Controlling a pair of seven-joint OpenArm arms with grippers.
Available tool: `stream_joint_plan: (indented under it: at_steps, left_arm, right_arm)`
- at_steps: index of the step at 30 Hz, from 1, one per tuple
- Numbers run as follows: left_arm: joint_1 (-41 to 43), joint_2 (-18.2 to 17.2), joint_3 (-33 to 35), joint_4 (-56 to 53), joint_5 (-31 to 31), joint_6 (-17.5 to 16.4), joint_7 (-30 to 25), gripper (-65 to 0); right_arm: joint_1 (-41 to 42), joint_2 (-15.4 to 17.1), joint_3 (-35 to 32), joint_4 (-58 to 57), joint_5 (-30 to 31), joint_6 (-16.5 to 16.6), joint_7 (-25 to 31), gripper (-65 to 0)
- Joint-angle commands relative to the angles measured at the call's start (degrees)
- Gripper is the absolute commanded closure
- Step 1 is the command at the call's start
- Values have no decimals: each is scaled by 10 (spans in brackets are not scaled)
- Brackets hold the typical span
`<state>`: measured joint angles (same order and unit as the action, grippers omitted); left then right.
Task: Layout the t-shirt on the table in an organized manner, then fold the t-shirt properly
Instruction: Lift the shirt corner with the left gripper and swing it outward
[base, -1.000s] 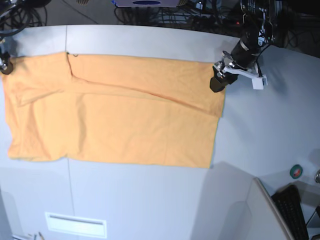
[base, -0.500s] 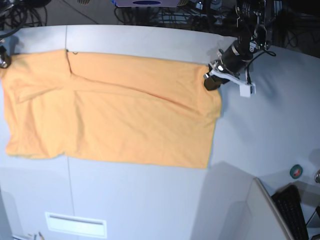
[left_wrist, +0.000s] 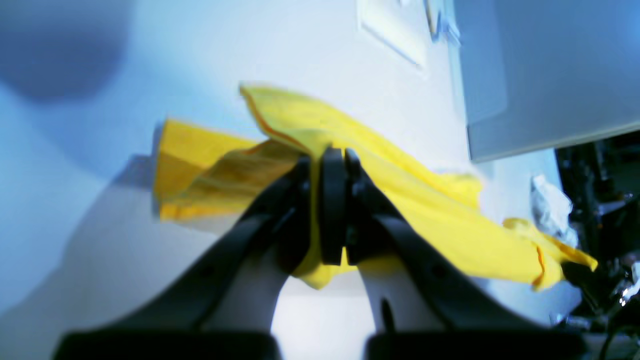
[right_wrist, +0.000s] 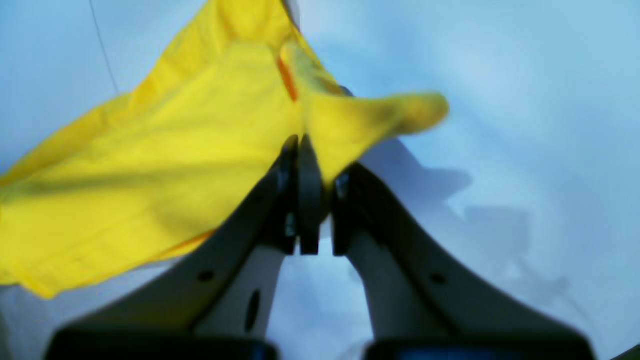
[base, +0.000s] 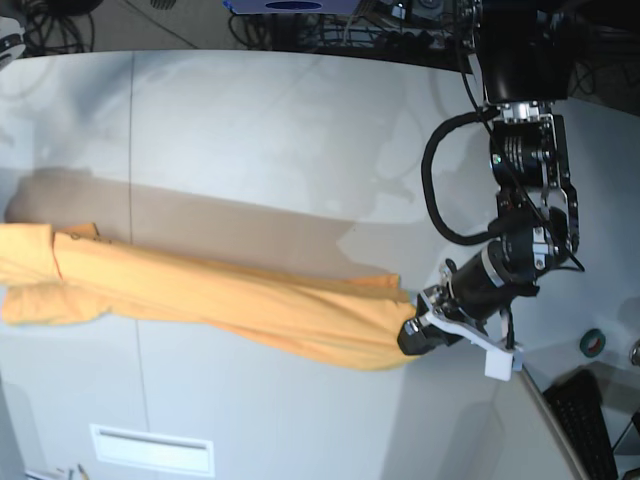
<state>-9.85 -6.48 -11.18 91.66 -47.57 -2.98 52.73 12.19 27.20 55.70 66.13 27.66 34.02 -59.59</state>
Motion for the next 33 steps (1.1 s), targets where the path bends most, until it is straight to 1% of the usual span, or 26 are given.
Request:
stream_joint_plan:
  at_steps: [1,4,5,8,11,13,17,20,23,26,28,31,33]
  left_arm:
    - [-30,-5,-3,-1,-1,0,-15,0]
    - [-81,-6,-3,-41,-1,0,-14,0]
    - [-100,-6,-3,-55,-1,0,-14,0]
    - [-147,-7,-3,-87,-1,0,-14,0]
    - [-193,-7,-3,-112,-1,0,-15,0]
    - [-225,-7,-3,-134,-1,0,-16,0]
    - [-274,-7,-3,-175,-1,0,-19,0]
    - [-314,-4,-3,-201,-1,0,-20,0]
    - [-364,-2,-3,-226,-1,0,-20,0]
    - [-413,-2,-4,-244,-1,0,-20,0]
    - [-444,-2,-8,-256,-3,0,-28,0]
    - [-477,0,-6,-261,-6,0,-38,0]
    - [-483,11,-8,-259,-6,0,-37,0]
  right_arm:
    - [22,19,-13,8,8,0,19,0]
    - [54,19,-50,8,8,-1,19,0]
    - [68,19,-58,8,8,-7,20,0]
    - [108,19,-82,8,8,-53,23,0]
    - [136,20,-116,8,8,-78,54,0]
    - [155,21,-143,8,8,-85,77,0]
    - [189,29,-171,8,8,-99,94,0]
    - [217,33,-188,7,8,-116,112,0]
    - [251,38,-215,7,8,-123,132,0]
    - [281,53,-231,7,8,-123,135,0]
    - [306,56,-233,8,8,-123,135,0]
    - [332,75,-234,13,9,-123,130,0]
    - [337,84,-231,16,10,-123,130,0]
